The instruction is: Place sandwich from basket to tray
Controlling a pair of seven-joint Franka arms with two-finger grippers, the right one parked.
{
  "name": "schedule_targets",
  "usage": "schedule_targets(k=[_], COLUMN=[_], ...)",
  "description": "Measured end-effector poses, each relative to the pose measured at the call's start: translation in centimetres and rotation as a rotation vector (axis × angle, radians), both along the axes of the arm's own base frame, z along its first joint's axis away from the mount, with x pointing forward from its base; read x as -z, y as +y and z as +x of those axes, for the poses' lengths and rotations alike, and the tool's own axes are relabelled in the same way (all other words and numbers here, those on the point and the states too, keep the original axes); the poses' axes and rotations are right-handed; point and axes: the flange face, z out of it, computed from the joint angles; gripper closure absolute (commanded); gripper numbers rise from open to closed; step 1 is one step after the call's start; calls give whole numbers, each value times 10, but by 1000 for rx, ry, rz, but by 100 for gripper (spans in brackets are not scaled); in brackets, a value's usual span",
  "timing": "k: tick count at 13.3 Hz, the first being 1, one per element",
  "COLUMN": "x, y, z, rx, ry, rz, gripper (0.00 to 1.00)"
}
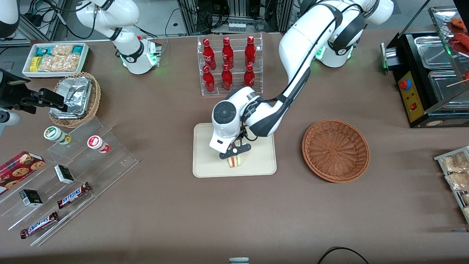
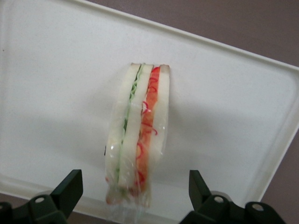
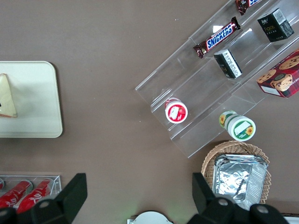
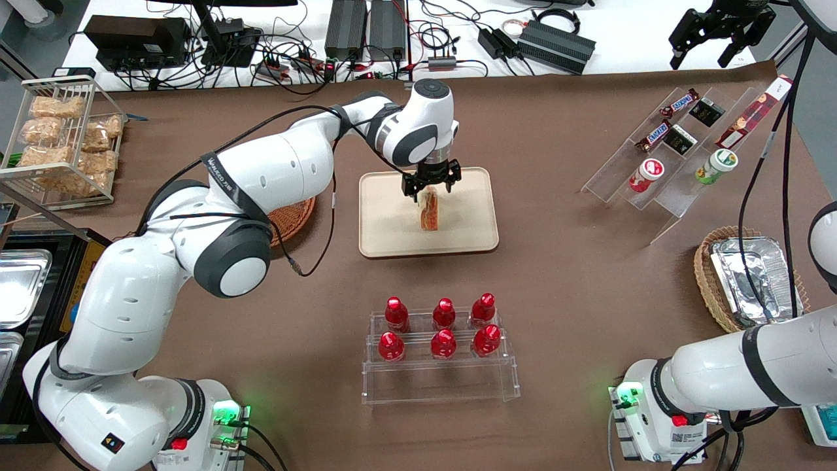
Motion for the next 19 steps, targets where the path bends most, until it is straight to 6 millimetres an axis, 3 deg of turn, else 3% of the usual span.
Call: schedule_targets(k=[3,8,14,16,19], x=[-18,-75,-94,-105,-133], y=[-6,0,6,28,95], z=[-7,-12,-10,0,23], rx=[9,19,32,51,110], ry=[-2,-12,-63,-39,-4], rz=[5,25,63,88,81], gripper=[0,0,0,0,0])
